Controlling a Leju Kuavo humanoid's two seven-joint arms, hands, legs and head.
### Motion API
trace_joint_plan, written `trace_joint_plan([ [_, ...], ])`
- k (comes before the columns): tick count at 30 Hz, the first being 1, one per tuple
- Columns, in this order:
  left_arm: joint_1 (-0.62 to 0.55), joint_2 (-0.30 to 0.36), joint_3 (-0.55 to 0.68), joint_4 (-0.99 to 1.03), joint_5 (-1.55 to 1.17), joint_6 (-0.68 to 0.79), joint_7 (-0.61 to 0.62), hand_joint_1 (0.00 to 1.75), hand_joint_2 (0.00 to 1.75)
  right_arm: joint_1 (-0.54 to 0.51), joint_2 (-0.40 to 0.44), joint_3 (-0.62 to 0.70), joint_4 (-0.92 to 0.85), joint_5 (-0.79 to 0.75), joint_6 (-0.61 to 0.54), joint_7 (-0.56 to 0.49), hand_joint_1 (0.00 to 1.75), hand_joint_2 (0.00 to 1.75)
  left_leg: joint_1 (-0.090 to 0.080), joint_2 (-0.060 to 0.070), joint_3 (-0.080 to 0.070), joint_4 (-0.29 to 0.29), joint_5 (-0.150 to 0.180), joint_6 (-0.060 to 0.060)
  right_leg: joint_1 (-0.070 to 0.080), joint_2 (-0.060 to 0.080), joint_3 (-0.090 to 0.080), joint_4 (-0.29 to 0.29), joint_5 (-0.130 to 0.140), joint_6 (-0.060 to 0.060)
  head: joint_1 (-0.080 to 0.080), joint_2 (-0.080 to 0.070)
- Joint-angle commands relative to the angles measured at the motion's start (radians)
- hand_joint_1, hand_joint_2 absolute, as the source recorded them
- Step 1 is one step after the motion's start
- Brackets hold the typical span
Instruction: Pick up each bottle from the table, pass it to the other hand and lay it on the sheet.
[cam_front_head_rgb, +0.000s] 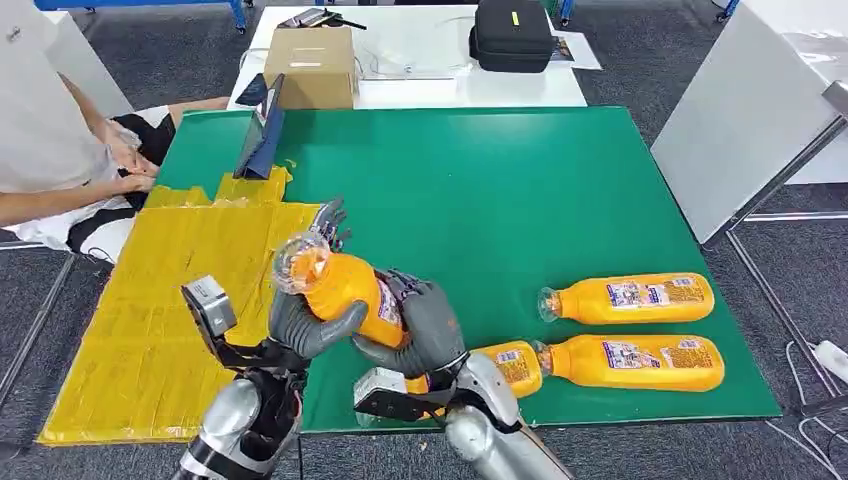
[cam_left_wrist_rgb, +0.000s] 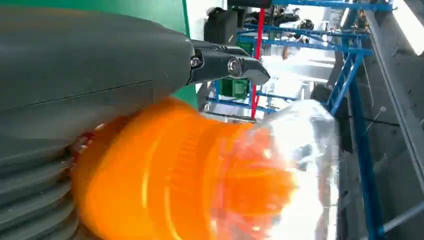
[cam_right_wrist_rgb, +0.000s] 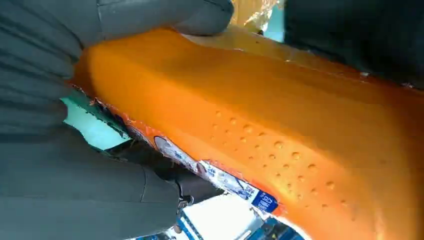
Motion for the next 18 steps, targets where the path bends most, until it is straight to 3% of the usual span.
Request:
trace_joint_plan([
  [1,-0.044,0.001,-0.018,0.102,-0.003,0.007,0.006,0.0,1.75,-0.016,-0.03,0.04,-0.054,-0.01,-0.016,-0.008,1.75,1.75,0.0,-0.001,0.005,-0.001,-0.001,0.001,0.001,-0.002,0.005,-0.002,-0.001,-0.002,0.0,0.0],
  [13,-0.037,0.001,-0.021,0.078,-0.001,0.011,0.0,0.0,1.75,-0.038,-0.023,0.035,-0.001,-0.025,-0.008,-0.002,1.75,1.75,0.0,0.0,0.005,-0.001,-0.001,0.001,0.001,-0.001,0.006,-0.002,-0.001,-0.002,0.0,0.0],
  [14,-0.035,0.001,-0.02,0.073,0.0,0.011,-0.001,0.12,1.75,-0.039,-0.021,0.035,0.005,-0.025,-0.009,-0.001,1.75,1.75,0.0,0.001,0.005,-0.001,-0.001,0.001,0.001,0.0,0.005,-0.002,-0.001,-0.002,0.0,0.0],
  [15,-0.03,-0.003,-0.014,0.065,0.007,0.013,-0.009,1.75,1.75,-0.041,-0.02,0.035,0.011,-0.024,-0.01,0.0,1.75,1.75,0.0,0.0,0.002,-0.001,0.0,0.0,0.0,0.0,0.003,-0.001,0.0,-0.001,0.0,0.0],
  [18,-0.02,-0.002,-0.01,0.049,0.016,0.012,-0.018,1.75,1.75,-0.04,-0.018,0.037,0.017,-0.023,-0.008,0.002,1.75,1.75,0.0,0.001,0.005,-0.001,-0.001,0.001,0.001,0.0,0.006,-0.002,-0.001,-0.002,0.0,0.0],
])
